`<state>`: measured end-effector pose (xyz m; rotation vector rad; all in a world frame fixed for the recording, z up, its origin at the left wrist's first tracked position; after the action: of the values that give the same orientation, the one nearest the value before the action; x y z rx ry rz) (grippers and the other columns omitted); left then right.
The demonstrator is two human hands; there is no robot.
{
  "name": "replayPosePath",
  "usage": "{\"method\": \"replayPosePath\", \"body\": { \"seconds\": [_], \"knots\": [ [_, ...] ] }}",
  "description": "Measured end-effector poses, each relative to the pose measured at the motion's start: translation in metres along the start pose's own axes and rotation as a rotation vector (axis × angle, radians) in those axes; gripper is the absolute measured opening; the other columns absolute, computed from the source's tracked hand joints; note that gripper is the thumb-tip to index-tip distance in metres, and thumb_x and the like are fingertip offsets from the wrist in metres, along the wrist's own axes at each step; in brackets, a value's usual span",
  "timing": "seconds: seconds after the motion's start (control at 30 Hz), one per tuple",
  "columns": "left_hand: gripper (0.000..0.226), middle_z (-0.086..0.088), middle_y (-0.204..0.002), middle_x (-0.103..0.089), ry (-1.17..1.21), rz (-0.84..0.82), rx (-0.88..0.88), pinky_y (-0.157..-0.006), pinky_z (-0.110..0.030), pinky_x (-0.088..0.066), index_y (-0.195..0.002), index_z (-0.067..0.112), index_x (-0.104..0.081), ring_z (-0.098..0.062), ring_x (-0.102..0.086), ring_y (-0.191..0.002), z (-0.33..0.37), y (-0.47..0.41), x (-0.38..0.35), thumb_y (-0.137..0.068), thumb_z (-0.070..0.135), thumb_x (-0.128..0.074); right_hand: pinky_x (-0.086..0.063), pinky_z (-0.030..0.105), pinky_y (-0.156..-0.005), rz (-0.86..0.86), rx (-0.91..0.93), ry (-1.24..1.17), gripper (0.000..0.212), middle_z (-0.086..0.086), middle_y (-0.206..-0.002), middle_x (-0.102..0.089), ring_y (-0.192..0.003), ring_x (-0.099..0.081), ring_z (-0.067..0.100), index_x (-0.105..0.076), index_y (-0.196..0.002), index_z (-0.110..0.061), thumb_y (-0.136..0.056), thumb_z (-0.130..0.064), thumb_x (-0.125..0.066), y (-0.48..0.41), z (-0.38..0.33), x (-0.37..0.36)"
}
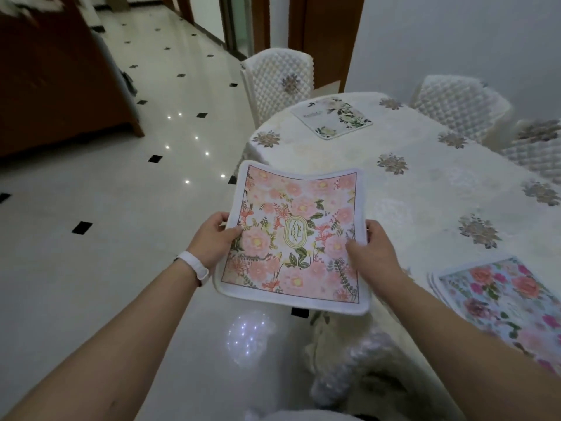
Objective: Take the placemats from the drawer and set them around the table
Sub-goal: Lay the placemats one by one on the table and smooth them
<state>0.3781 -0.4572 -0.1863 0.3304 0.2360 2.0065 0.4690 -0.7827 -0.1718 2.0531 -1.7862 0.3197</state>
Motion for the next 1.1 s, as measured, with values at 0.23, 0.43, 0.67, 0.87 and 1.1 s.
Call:
{"method": "replayPosePath", "body": {
  "seconds": [0.23, 0.43, 0.67, 0.87, 1.1],
  "knots": [
    [0.011, -0.012, -0.097, -0.071, 0.100, 0.193, 0.043, -0.071, -0.042, -0.059, -0.102, 0.015, -0.059, -0.029, -0.071, -0.083, -0.036, 0.021, 0.130, -0.093, 0.010, -0.059, -0.049, 0.016, -0.057, -0.178, 0.137, 0.042, 0.031, -0.018, -0.094, -0.065, -0.078, -0.065, 0.000, -0.053, -0.101, -0.042, -0.087, -0.015, -0.059, 0.011, -0.067, -0.124],
    [0.012, -0.011, -0.092, -0.075, 0.195, 0.325, 0.069, -0.065, -0.040, -0.059, -0.100, 0.017, -0.063, -0.029, -0.073, -0.078, -0.065, 0.035, 0.199, -0.090, 0.009, -0.063, -0.057, 0.027, -0.061, -0.331, 0.178, 0.092, 0.029, -0.012, -0.098, -0.068, -0.081, -0.068, 0.008, -0.056, -0.115, -0.028, -0.090, -0.015, -0.061, -0.007, -0.092, -0.202],
    [0.016, -0.009, -0.089, -0.076, 0.183, 0.443, 0.133, -0.069, -0.043, -0.058, -0.099, 0.019, -0.066, -0.030, -0.073, -0.077, -0.088, 0.008, 0.248, -0.088, 0.007, -0.064, -0.049, 0.016, -0.046, -0.443, 0.176, 0.101, 0.029, -0.014, -0.090, -0.065, -0.070, -0.066, 0.004, -0.052, -0.099, -0.040, -0.088, -0.014, -0.060, -0.047, -0.098, -0.286],
    [0.015, -0.010, -0.089, -0.075, 0.196, 0.524, 0.161, -0.064, -0.040, -0.059, -0.101, 0.015, -0.063, -0.030, -0.073, -0.076, -0.075, -0.069, 0.278, -0.089, 0.006, -0.063, -0.047, 0.016, -0.050, -0.525, 0.150, 0.086, 0.028, -0.013, -0.092, -0.065, -0.076, -0.064, 0.005, -0.054, -0.106, -0.035, -0.088, -0.014, -0.059, -0.129, -0.116, -0.357],
    [0.016, -0.014, -0.093, -0.074, 0.182, 0.531, 0.153, -0.072, -0.048, -0.059, -0.105, 0.015, -0.062, -0.033, -0.072, -0.079, -0.017, -0.195, 0.274, -0.090, 0.007, -0.062, -0.057, 0.035, -0.059, -0.522, 0.146, 0.099, 0.026, -0.015, -0.089, -0.066, -0.072, -0.066, 0.009, -0.052, -0.105, -0.039, -0.087, -0.020, -0.058, -0.252, -0.160, -0.383]
  ]
}}
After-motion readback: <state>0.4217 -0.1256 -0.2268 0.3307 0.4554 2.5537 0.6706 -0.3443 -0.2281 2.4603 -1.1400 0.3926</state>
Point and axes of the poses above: each hand's wrist, its own y-axis away from the middle knuckle, its own x-axis out of the back of the hand, z = x × y, the point moved 10 cm from there along -y, towards the middle knuckle
